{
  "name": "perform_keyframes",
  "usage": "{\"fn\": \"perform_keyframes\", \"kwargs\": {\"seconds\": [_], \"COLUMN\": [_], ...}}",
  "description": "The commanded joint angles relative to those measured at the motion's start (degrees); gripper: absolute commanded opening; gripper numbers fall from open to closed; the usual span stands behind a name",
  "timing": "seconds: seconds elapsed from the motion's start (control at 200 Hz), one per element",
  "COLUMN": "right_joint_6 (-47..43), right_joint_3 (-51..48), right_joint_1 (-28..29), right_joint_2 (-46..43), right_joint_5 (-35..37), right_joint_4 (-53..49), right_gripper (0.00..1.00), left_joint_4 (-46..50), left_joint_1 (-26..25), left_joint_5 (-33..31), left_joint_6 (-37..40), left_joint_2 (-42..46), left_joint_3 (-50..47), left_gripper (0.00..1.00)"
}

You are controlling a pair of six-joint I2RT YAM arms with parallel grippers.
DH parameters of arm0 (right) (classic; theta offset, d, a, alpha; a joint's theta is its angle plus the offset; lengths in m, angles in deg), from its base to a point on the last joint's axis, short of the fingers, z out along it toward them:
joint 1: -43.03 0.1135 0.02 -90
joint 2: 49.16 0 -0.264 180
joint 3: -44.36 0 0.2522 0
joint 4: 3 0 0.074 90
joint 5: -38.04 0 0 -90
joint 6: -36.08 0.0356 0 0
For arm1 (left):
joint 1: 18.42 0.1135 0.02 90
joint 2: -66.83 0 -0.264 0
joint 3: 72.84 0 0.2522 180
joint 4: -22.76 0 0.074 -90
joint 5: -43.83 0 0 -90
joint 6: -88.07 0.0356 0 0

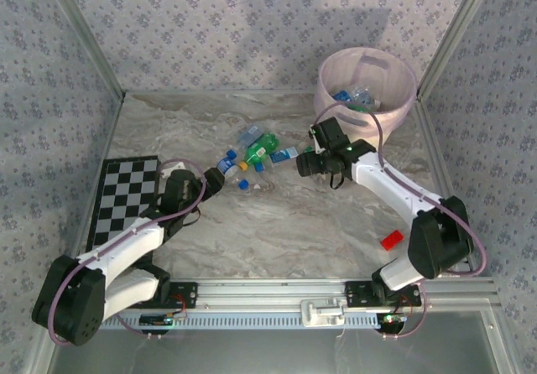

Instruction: Put the plastic bottles in the bin

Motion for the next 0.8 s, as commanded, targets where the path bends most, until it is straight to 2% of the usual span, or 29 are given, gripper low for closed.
{"fn": "perform_keyframes", "kwargs": {"seconds": [0.0,0.185,0.505,0.64,0.795], "right_joint_6": [-5.0,-10.8,-16.5,-17.4,-17.2], "right_joint_3": [3.7,5.9,8.0,7.9,7.0], "right_joint_1": [0.5,2.0,4.5,4.5,4.5], "right_joint_2": [3.0,9.0,19.3,22.3,23.4], "right_joint_5": [7.5,13.4,22.3,24.0,22.2], "right_joint_4": [-4.6,-4.9,-4.1,-4.4,-3.7], "right_gripper": [0.88,0.93,0.92,0.91,0.90], "left_joint_4": [-0.2,0.1,0.4,0.4,0.0], "left_joint_1": [0.4,0.4,0.4,0.4,0.4], "left_joint_5": [0.4,0.4,0.4,0.2,0.3], "left_joint_6": [-0.6,-0.6,-0.5,-0.3,-0.3], "left_joint_2": [0.8,0.7,0.3,0.0,-0.7], "left_joint_3": [1.5,1.8,2.4,2.6,3.0], "left_gripper": [1.00,1.00,1.00,1.00,1.00]}}
